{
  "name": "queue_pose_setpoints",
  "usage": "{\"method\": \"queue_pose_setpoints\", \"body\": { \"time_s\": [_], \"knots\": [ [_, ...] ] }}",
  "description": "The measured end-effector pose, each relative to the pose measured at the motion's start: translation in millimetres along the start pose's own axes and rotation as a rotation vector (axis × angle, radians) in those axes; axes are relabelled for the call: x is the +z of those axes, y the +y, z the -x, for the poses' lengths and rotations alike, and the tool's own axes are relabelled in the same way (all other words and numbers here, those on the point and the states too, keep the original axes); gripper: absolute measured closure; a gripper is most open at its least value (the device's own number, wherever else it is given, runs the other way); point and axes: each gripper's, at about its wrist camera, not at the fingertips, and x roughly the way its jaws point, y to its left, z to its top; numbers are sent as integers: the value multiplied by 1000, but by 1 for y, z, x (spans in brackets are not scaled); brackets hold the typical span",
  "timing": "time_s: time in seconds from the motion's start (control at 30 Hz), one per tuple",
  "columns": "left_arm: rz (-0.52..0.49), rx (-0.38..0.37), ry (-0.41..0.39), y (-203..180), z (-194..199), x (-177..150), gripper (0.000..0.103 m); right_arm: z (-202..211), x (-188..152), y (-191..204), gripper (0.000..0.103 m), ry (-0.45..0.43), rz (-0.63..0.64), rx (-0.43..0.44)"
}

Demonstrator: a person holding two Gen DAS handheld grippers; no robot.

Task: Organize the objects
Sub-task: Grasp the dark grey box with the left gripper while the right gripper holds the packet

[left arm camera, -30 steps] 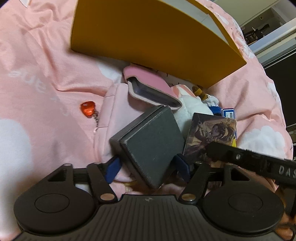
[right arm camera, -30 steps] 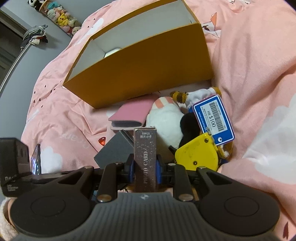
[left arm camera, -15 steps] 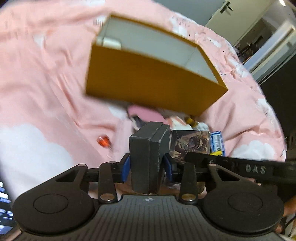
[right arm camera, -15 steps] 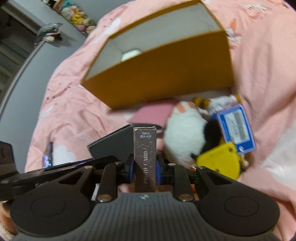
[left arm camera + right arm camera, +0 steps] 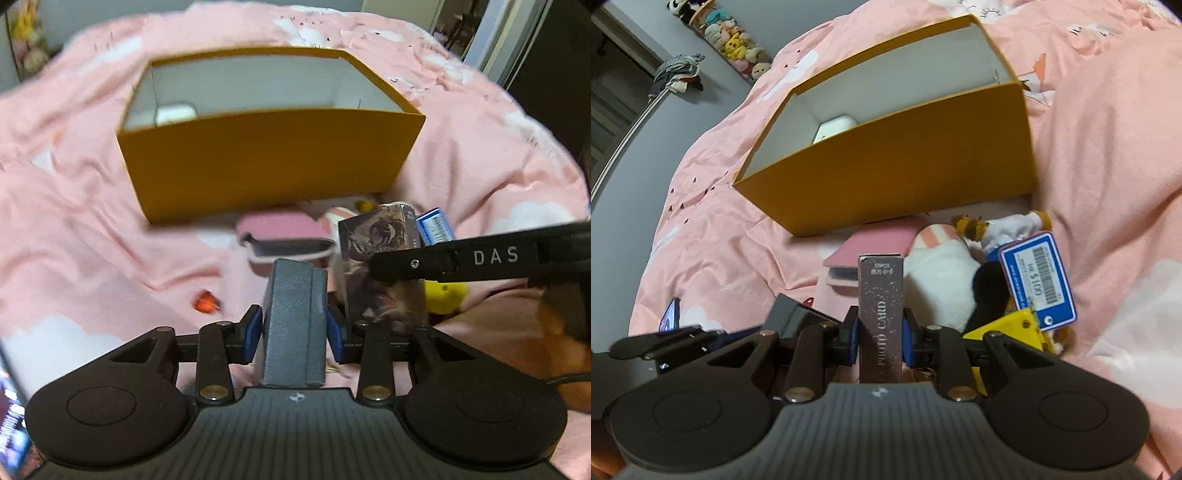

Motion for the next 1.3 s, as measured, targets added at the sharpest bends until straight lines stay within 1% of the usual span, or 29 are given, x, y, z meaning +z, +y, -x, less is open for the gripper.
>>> {"method": "queue_pose_setpoints", "body": {
  "time_s": [0.1, 0.17, 0.23, 0.27, 0.37, 0.43, 0.47, 0.57, 0.6, 0.7, 0.83, 0.93, 1.0, 1.07, 1.17, 1.2, 1.3],
  "knots": [
    [88, -95, 16, 16, -4, -3, 46, 0, -2, -3, 79, 3, -11, 2],
    [126, -170, 22, 23, -5, -4, 36, 1, -3, -4, 79, 7, -16, 1],
    [140, -239, 29, 25, -6, -4, 35, 1, -3, -4, 79, 6, -17, -6],
    [139, -261, 32, 24, -6, -4, 35, 2, -3, -3, 79, 4, -16, -12],
    [138, -255, 16, 23, -2, -3, 34, 6, -4, -5, 79, -5, -12, -33],
    [166, -252, 14, 29, -1, -2, 31, 8, -5, -7, 79, -5, -20, -33],
    [186, -251, 22, 33, -2, -2, 30, 8, -6, -8, 79, -3, -24, -33],
    [256, -222, 68, 44, -12, -4, 30, 8, -6, -9, 79, -2, -25, -37],
    [274, -223, 84, 47, -16, -5, 30, 9, -6, -8, 79, -2, -18, -44],
    [318, -265, 119, 51, -29, -8, 30, 13, -7, -4, 79, -10, 21, -85],
    [329, -280, 151, 48, -45, -11, 30, 22, -8, -4, 79, -34, 55, -140],
    [357, -315, 164, 49, -55, -12, 29, 22, -6, -14, 79, -18, 28, -112],
    [366, -317, 169, 48, -59, -13, 27, 18, -6, -20, 79, -1, 1, -95],
    [359, -322, 175, 45, -64, -13, 21, 16, -5, -23, 79, 5, -15, -86],
    [353, -340, 195, 40, -73, -13, 18, 16, -4, -23, 79, 7, -21, -86],
    [358, -350, 199, 40, -76, -14, 18, 17, -4, -23, 79, 9, -21, -88],
    [369, -359, 192, 41, -76, -14, 22, 18, -5, -24, 79, 14, -28, -89]
  ]
}}
